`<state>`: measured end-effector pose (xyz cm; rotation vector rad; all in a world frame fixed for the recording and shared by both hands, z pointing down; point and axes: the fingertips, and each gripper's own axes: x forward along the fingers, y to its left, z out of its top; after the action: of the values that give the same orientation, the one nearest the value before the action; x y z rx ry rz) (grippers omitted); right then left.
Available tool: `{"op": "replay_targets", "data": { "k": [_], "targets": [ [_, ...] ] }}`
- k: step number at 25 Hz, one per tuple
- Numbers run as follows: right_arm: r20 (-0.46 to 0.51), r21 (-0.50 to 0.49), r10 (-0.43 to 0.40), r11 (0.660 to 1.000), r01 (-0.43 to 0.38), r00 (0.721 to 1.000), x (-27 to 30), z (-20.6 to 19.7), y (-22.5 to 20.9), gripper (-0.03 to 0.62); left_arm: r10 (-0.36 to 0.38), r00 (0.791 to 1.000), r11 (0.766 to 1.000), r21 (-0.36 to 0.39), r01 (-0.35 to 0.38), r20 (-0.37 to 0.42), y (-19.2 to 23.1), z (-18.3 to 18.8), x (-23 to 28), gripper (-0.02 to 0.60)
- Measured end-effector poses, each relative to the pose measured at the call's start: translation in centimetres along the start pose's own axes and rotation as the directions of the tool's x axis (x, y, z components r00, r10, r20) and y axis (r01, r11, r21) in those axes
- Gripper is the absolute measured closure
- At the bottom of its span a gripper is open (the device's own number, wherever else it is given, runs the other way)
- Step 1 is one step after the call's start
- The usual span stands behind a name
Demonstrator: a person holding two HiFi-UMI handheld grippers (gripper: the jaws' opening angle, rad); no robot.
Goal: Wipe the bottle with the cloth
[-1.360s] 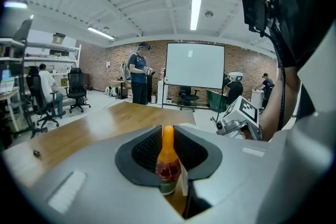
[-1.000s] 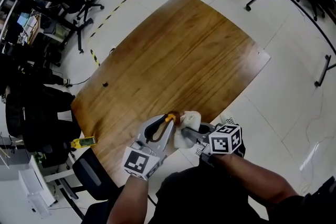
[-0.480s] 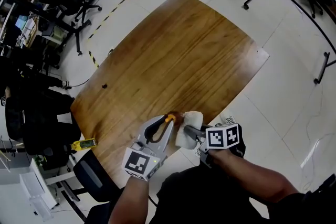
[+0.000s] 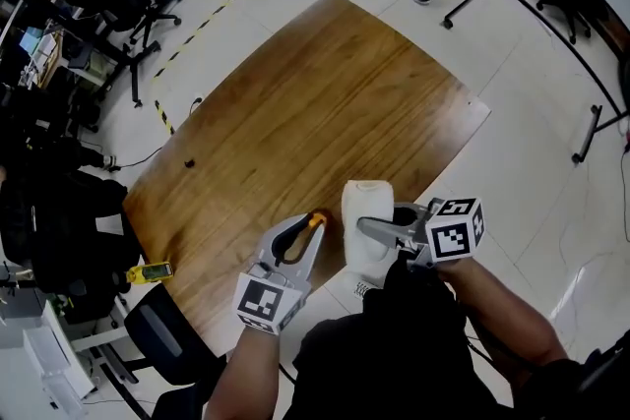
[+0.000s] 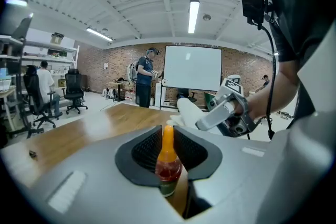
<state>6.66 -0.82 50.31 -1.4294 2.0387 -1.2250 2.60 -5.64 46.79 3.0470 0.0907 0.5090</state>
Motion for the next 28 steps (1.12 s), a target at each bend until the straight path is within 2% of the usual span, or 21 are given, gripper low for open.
{"op": "replay_targets", "data": {
  "k": [2, 4, 6, 11, 14, 20, 23, 28],
  "targets": [
    [-0.063, -0.009, 0.098, 0.995, -0.099, 0.993, 0.6, 1.1, 1.3, 0.516, -0.007, 1.0, 1.0, 0.0, 0.007, -0.006, -0.4, 0.3, 0.0, 0.501],
    [-0.142, -0.005, 0.161, 0.987, -0.163, 0.977, 1.8, 1.7, 1.8, 0.516, -0.008, 1.0, 1.0, -0.011, 0.008, -0.013, -0.7, 0.5, 0.0, 0.5],
    [-0.24, -0.016, 0.192, 0.979, -0.201, 0.952, 3.2, 1.5, 1.6, 0.516, -0.01, 1.0, 1.0, -0.03, 0.01, -0.025, -0.8, 0.8, 0.0, 0.5],
    [-0.453, -0.039, 0.212, 0.966, -0.257, 0.866, 4.7, 0.6, -0.9, 0.516, -0.034, 0.998, 0.999, -0.037, 0.032, -0.046, -1.3, 1.0, 0.8, 0.502],
    [-0.516, -0.016, 0.247, 0.955, -0.297, 0.82, 5.0, 0.4, -1.4, 0.516, -0.016, 0.999, 0.999, -0.053, 0.015, -0.03, -1.2, 1.1, 0.7, 0.5],
    [-0.58, 0.067, 0.322, 0.934, -0.35, 0.749, 6.1, 0.3, -2.0, 0.516, 0.038, 0.999, 0.995, -0.097, -0.037, 0.001, -0.5, 1.6, 0.0, 0.5],
    [-0.625, 0.074, 0.324, 0.93, -0.359, 0.71, 6.6, 0.4, -3.1, 0.516, 0.033, 0.999, 0.994, -0.102, -0.033, 0.004, -0.4, 1.7, 0.2, 0.499],
    [-0.723, 0.021, 0.241, 0.944, -0.328, 0.648, 7.5, -1.3, -5.5, 0.516, 0.03, 0.999, 0.996, -0.085, -0.032, -0.018, -0.5, 1.6, 0.2, 0.499]
  ]
}}
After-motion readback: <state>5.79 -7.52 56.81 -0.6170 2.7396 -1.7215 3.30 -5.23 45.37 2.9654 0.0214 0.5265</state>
